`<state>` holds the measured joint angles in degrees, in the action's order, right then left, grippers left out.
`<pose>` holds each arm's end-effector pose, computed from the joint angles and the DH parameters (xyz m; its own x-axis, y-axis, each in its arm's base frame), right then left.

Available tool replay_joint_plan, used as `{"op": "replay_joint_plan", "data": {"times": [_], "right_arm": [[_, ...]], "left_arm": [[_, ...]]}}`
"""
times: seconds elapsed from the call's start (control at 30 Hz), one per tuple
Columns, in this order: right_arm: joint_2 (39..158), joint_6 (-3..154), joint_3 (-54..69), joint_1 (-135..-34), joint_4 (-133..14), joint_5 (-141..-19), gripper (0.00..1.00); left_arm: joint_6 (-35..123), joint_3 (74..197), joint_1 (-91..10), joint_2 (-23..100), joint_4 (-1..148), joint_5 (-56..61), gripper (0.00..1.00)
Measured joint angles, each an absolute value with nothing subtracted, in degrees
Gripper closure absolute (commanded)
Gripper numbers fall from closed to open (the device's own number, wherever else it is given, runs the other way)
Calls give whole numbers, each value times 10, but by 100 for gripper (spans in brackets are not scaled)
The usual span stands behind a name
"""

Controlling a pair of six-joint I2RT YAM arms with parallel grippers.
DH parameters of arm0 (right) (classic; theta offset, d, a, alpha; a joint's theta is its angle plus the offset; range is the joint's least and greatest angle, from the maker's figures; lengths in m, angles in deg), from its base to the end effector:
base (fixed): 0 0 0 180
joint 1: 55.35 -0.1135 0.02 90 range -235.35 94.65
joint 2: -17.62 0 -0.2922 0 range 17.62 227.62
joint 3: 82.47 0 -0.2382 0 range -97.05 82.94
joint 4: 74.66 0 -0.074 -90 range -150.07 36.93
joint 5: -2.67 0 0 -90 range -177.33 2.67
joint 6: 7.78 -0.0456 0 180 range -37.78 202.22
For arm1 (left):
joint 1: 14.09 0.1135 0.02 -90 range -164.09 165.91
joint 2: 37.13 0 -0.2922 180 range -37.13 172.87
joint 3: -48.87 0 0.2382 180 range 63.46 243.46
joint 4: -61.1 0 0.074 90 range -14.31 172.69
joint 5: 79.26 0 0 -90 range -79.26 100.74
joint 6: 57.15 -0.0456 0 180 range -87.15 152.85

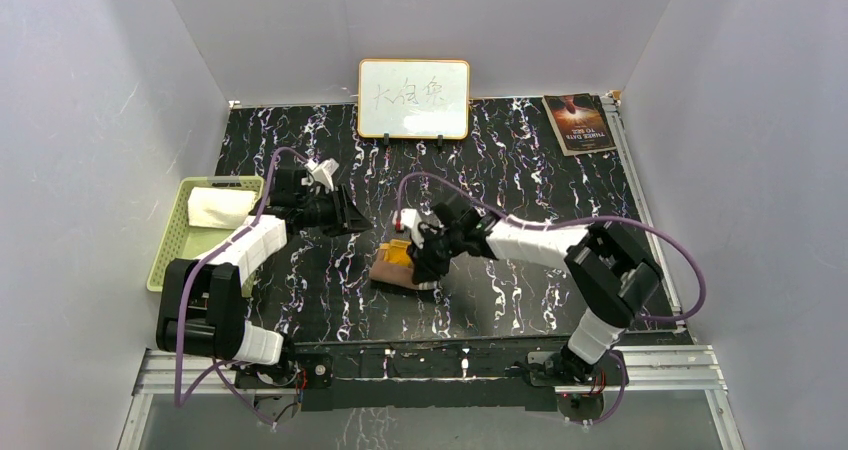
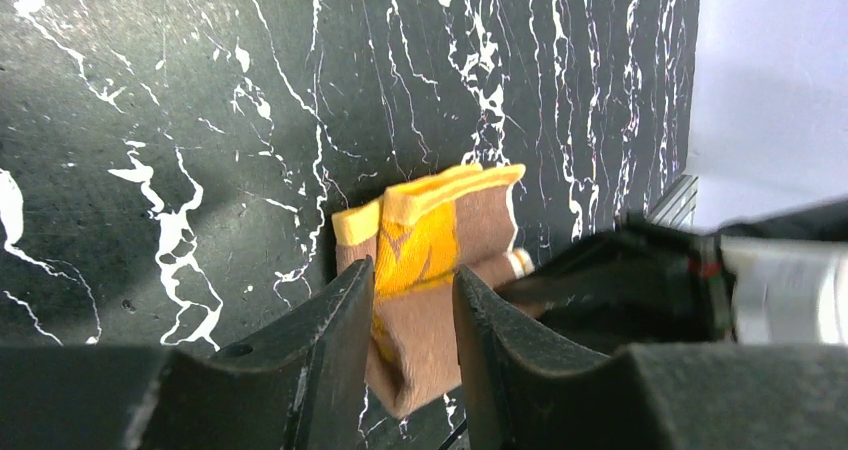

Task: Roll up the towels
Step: Roll the towel at the center of the board.

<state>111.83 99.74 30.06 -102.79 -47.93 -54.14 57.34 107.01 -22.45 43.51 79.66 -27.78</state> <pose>0.1987 0.2533 0.2076 -0.2664 -0.6626 -0.7001 -0.9616 0.1327 0.2403 0.2682 -0.0681 0.2386 -0.8312 -0.2057 -0.5166 0.2569 0.6819 -0.6848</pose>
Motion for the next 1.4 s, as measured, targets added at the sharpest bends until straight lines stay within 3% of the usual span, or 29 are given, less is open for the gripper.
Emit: {"op": "replay_joint_plan", "data": {"times": [0.43,0.8,0.9,1.07,1.23,1.4], "right_arm": [[1307,769,189,-889,-470,-285,100],[1373,611,186,-841,-517,-209,100],[1377,591,186,-836,-517,-207,97],[1377,573,186,-830,-517,-218,70],[1346,595,190,-830,-506,-272,60],[1233,702,193,-844,-472,-436,59]], "left_arm": [[567,1064,-225,434,799,-326,65],[651,1019,-268,461,665,-412,64],[670,1019,-296,508,624,-425,66],[683,1019,-319,585,585,-420,69],[681,1024,-318,617,578,-405,70],[663,1038,-319,618,595,-390,70]]}}
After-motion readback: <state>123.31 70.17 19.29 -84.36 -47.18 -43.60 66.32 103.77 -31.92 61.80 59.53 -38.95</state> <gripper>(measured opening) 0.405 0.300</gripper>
